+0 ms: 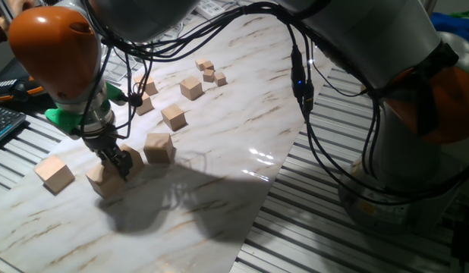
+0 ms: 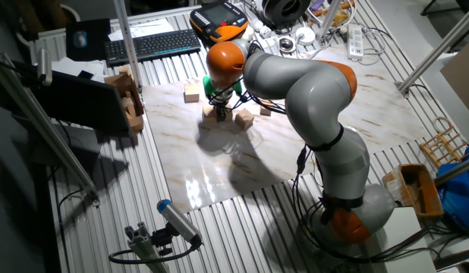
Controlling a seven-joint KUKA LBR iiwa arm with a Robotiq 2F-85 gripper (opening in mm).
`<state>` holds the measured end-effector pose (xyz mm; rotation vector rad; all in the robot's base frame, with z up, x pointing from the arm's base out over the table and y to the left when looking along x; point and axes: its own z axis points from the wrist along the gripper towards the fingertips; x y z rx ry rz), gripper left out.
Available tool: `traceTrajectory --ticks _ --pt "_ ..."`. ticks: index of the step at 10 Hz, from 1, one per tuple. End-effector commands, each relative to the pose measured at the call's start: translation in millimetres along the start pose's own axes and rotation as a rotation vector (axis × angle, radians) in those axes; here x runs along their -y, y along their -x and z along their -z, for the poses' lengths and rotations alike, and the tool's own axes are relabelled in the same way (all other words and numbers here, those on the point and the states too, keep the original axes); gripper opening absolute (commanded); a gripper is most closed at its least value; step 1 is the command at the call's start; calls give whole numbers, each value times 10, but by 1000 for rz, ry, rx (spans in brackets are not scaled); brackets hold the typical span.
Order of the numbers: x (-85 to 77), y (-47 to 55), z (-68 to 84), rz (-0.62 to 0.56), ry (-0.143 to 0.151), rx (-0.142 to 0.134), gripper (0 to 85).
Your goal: Stack the blocks into a cross shape
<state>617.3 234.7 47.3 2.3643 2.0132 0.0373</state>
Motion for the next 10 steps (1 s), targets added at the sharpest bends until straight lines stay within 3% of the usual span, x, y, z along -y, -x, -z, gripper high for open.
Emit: traceTrajectory --ticks 1,2,10 --pt "-2 1 3 1 3 1 510" --pt "-4 3 8 3 5 1 680" --pt "-24 37 20 18 4 3 680"
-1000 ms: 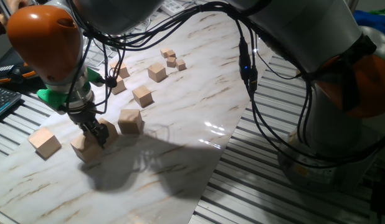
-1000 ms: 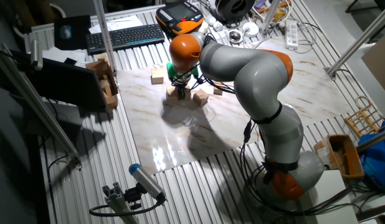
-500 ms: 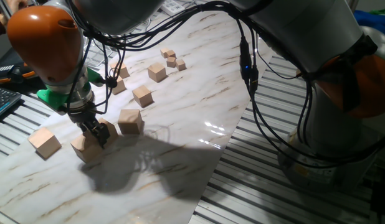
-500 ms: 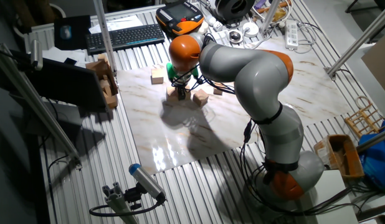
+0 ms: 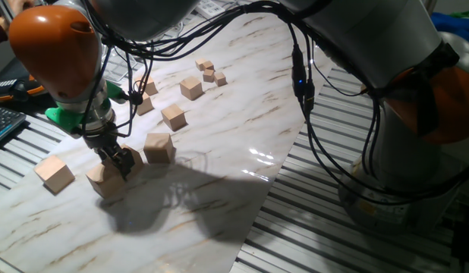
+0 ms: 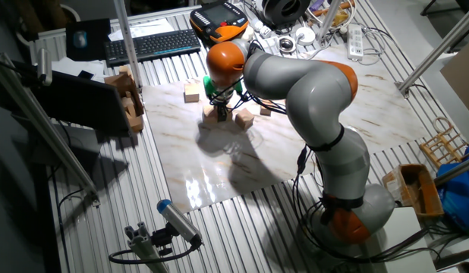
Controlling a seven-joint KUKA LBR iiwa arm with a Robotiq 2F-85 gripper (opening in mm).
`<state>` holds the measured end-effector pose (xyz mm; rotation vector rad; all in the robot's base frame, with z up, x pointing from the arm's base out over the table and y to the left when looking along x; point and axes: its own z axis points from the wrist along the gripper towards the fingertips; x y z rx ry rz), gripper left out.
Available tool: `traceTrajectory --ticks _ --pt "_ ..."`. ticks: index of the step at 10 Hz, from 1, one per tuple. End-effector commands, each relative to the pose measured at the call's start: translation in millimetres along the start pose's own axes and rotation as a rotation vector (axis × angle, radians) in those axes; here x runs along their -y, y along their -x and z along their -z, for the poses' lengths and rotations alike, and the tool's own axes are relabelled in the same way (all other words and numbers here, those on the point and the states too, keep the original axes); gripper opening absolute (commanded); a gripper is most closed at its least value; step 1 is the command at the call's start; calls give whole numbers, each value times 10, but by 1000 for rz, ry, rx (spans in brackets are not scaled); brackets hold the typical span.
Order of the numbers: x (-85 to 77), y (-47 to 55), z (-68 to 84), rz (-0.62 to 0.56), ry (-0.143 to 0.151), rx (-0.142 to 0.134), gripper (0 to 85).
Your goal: Stack the blocks into a cross shape
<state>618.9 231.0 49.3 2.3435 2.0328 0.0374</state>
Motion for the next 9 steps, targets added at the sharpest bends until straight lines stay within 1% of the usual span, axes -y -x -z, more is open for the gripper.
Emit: traceTrajectory --ticks 1,4,6,8,9 --pt "2 -1 0 0 0 0 680" --pt "12 -12 2 -2 -7 -2 680" --pt "14 -15 11 -4 -8 -11 680" --pt "6 -12 61 -8 -8 -11 680" --pt "9 -16 85 -10 -10 -16 680"
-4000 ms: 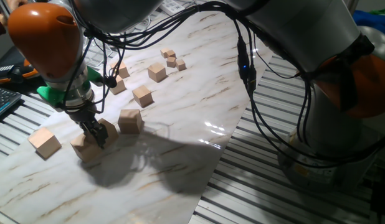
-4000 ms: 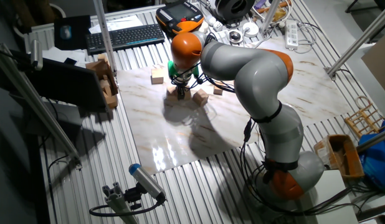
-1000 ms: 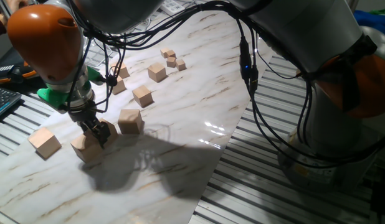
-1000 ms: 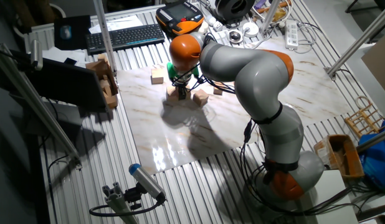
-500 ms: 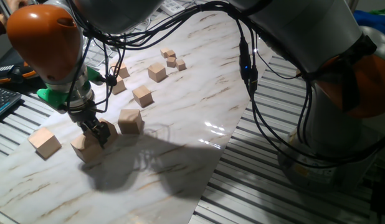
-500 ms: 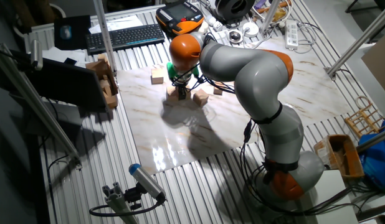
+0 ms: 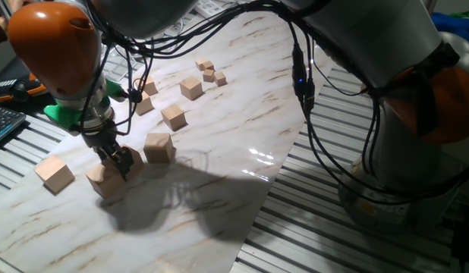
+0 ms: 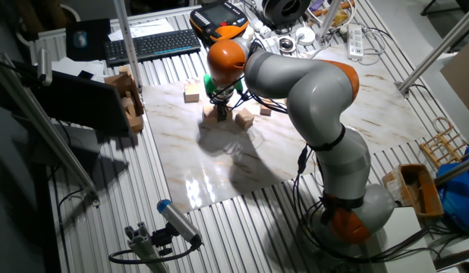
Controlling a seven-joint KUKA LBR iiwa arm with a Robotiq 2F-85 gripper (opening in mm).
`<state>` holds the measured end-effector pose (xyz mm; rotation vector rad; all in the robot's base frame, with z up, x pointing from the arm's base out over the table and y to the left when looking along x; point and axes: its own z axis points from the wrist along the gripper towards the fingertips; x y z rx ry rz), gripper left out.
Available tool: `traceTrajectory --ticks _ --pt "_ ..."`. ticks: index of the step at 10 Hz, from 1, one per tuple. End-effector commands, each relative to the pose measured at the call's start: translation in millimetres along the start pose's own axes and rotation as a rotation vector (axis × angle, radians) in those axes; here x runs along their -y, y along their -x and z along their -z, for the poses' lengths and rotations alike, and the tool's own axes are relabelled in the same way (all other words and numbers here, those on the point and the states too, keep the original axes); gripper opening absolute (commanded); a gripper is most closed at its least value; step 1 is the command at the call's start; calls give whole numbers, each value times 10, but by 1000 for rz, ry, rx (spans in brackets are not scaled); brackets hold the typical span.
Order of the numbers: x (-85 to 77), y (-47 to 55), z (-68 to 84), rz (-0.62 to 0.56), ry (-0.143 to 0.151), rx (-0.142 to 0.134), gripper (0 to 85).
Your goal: Stack the blocks into a cross shape
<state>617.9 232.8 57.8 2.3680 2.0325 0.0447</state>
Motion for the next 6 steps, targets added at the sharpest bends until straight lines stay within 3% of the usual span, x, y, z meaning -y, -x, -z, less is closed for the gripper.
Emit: traceTrajectory --ticks 1,3,6 --pt "0 -1 4 -1 -4 -6 850" --pt "2 -7 -2 -4 -8 -11 850" --pt "6 -35 15 0 4 23 850"
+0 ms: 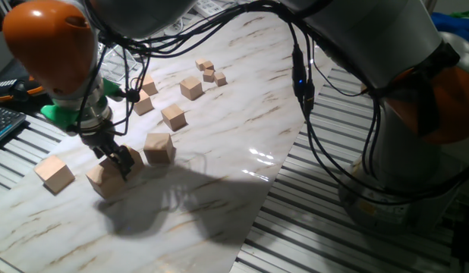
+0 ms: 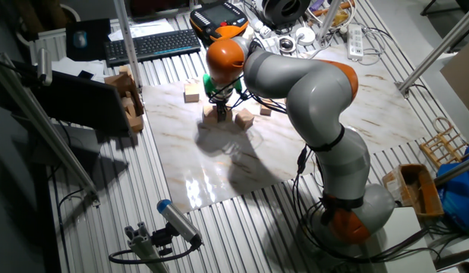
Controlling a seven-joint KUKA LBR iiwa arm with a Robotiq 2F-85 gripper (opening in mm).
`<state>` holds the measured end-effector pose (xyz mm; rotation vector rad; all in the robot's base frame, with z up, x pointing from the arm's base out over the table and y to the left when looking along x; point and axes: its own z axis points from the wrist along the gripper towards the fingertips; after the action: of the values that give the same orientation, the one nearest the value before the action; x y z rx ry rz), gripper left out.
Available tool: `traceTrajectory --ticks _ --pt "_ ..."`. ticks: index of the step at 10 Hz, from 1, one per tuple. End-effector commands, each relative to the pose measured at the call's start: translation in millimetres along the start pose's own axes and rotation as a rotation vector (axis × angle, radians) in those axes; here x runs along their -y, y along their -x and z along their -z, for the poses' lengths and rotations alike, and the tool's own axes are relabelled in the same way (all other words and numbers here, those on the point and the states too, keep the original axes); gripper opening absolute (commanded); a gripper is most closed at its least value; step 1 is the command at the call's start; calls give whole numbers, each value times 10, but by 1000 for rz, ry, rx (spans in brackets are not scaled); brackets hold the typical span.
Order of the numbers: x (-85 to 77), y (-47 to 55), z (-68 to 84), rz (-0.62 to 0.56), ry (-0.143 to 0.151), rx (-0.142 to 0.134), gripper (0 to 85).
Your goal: Stack the blocks into a cross shape
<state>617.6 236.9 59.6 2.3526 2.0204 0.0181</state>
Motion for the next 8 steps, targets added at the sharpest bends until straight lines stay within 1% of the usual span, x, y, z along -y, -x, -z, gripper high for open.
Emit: traceTrajectory --ticks 1,2,4,6,8 --pt "-2 -18 18 1 2 9 850" --pt "-10 -49 39 3 1 24 850" --pt "-29 -66 66 -3 -3 47 850" --pt "-34 -77 86 -15 0 51 850" --pt "-36 -68 79 -17 -20 37 850"
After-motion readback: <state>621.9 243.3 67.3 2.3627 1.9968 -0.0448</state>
